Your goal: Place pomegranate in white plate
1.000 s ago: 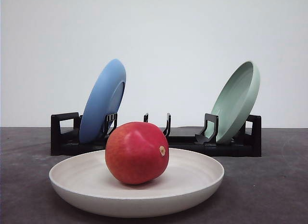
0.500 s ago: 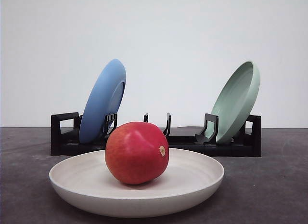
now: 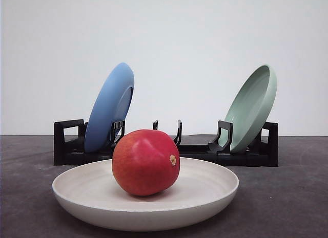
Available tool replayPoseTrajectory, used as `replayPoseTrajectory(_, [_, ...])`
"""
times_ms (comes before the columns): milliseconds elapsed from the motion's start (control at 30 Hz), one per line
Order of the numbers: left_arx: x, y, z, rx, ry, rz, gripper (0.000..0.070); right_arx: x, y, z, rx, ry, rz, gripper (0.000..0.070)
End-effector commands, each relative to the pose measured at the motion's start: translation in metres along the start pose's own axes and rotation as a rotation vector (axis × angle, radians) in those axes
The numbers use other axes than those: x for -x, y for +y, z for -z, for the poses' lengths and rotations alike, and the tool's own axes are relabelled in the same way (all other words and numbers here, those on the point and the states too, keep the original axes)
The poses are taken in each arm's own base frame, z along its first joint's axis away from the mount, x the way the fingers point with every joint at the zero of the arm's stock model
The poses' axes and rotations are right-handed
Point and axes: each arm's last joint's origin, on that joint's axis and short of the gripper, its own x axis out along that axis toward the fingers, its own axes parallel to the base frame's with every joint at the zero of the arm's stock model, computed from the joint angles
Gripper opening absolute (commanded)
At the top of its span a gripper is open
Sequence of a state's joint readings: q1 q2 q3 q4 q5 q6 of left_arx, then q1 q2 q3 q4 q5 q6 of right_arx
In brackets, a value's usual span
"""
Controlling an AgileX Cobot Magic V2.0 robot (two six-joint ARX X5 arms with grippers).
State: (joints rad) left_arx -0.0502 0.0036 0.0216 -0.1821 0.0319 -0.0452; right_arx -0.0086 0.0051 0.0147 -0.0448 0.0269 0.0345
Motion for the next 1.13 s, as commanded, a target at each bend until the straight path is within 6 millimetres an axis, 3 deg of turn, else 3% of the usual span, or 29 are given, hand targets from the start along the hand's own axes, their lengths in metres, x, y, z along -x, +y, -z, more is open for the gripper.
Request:
replayPoseTrajectory(0, [-0.0009,0.0001,0.0034,-0.003,0.013,0.001,0.0,-0.0001,-0.0002,0.0003,-0.014,-0.006,0.002,0.0022])
replayPoseTrajectory(1100, [-0.0009,0.0001,0.0034,-0.003,0.014,0.001,0.0,-0.0001,-0.0002,0.0003,-0.014,-0.006,0.002,0.0022])
